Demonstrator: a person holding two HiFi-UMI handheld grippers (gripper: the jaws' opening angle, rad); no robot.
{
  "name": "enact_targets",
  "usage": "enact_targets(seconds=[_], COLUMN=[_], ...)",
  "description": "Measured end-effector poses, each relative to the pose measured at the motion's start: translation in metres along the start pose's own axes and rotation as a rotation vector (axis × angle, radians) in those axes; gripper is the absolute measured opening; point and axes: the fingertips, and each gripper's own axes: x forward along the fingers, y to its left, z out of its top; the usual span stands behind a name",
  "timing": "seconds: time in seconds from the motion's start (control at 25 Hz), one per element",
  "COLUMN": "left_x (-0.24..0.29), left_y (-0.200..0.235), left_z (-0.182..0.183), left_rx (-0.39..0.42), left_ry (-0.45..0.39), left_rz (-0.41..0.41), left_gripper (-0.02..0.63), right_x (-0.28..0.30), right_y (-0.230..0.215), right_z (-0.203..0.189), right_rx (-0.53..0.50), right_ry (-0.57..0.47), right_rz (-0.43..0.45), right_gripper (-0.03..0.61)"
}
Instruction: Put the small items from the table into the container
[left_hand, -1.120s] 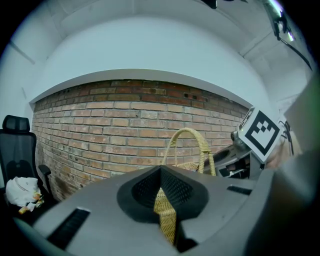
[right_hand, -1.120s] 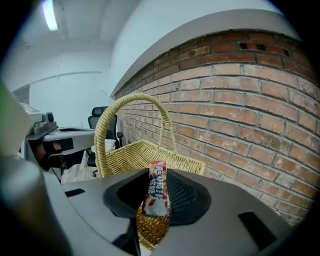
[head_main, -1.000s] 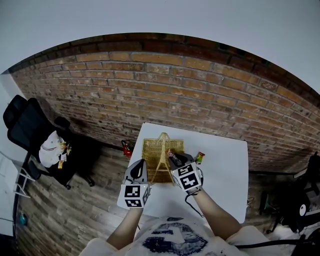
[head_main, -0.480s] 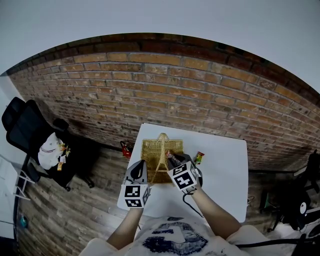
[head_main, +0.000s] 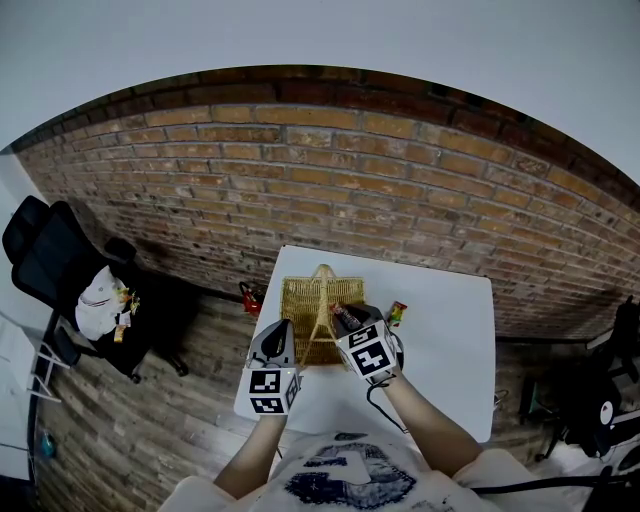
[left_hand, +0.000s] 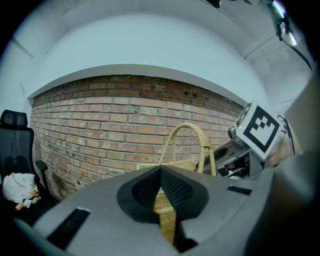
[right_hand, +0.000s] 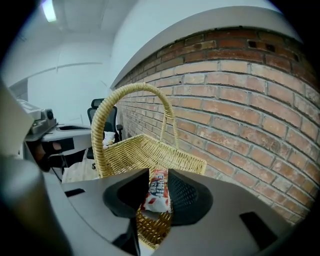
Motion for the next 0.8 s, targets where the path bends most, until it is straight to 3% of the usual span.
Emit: enact_targets(seconds=[0.48, 0.8], left_x=[-0.012, -0.02], left_y=[-0.001, -0.015], left_z=[0.002, 0.014], left_rx=[0.007, 0.027], left_ry=[-0.002, -0.026], left_rz=[0.013, 0.015], left_gripper=[0.048, 0.048], right_x=[-0.008, -0.039], right_y=[0.002, -0.012], right_z=[0.003, 0.004], right_rx=[0.056, 0.1], right_ry=[-0.064, -0.146], right_rz=[0.013, -0.025], right_gripper=[0.123, 0.123])
